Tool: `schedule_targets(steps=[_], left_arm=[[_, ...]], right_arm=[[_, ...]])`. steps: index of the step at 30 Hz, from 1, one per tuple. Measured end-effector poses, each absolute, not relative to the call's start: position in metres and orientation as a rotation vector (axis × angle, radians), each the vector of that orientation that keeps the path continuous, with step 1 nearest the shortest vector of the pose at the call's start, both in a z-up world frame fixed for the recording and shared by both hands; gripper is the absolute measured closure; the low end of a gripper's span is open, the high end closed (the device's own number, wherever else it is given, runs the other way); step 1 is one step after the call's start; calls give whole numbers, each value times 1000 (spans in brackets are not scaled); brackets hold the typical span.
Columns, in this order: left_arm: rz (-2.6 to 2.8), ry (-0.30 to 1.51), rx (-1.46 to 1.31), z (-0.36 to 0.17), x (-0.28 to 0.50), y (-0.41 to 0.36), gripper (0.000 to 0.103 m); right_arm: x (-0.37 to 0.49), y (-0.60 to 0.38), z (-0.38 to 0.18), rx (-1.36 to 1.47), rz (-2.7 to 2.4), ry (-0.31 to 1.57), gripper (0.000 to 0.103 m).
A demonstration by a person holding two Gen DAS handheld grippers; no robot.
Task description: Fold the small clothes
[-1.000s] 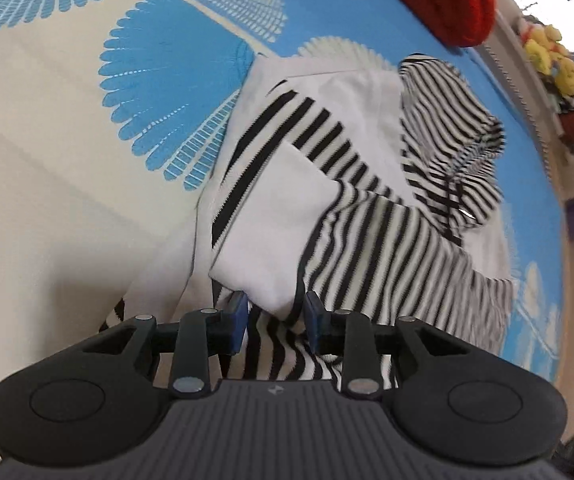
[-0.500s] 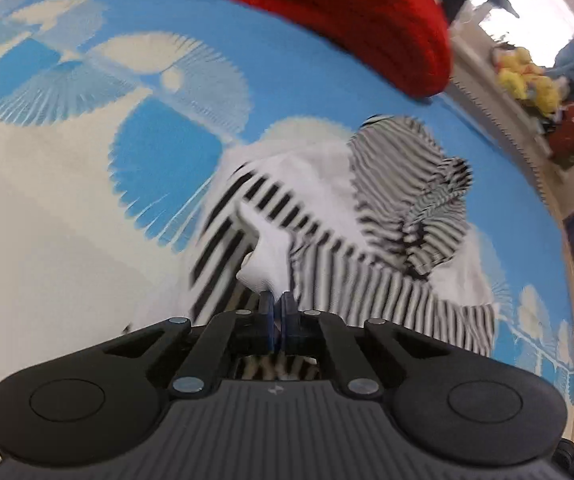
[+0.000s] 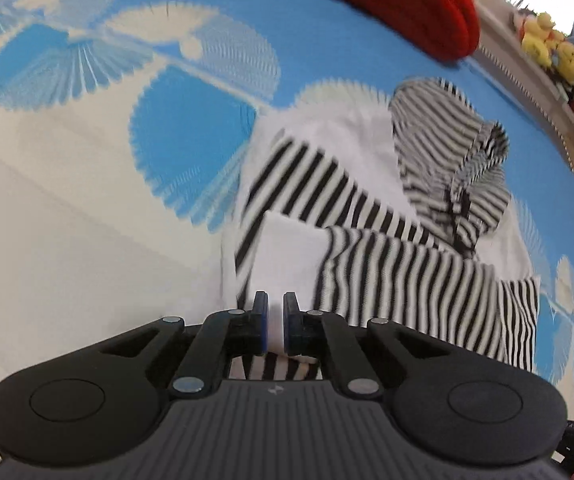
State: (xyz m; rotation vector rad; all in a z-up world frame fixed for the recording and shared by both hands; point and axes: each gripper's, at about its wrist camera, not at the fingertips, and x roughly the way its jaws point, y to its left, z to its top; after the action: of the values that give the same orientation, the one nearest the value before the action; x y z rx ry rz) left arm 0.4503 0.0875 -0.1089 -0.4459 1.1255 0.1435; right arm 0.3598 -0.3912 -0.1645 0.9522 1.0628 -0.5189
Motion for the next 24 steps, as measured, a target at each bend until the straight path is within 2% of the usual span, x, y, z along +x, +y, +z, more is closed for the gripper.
schedule_targets(steps=[4,6,10,12,14,16,19,22,23,24], left_arm=[[169,1194,-516,-129,448,94,97],[180,1161,-458,-120,449,91,97],[120,1081,-385,-102,451,81,94],[119,1123,-407,-112,453,80,94],[144,1209,-484,-131,454,88,94],[175,1249,-507,-141,452,92,94],[144,1184,-425,-123,453,82,94],[106,1116,-351,-112,456,72,82],[108,1136,-363,-117,457,73,78],[115,1180,-395,-127,459,74,78]], right_arm=[[357,-392,-163,965,-559,1085,93],[359,-388,-156,941,-561,1094,82],[373,-361,-133,869,-346,1057,75],[384,-348,-126,803,-218,1027,63],[392,-344,-130,754,-207,1023,58],[396,-351,-148,772,-277,1087,56],[391,-364,-174,878,-382,1190,57],[396,-358,-162,823,-358,1152,57],[400,-355,-157,792,-335,1130,55],[400,-355,-156,786,-323,1130,55]])
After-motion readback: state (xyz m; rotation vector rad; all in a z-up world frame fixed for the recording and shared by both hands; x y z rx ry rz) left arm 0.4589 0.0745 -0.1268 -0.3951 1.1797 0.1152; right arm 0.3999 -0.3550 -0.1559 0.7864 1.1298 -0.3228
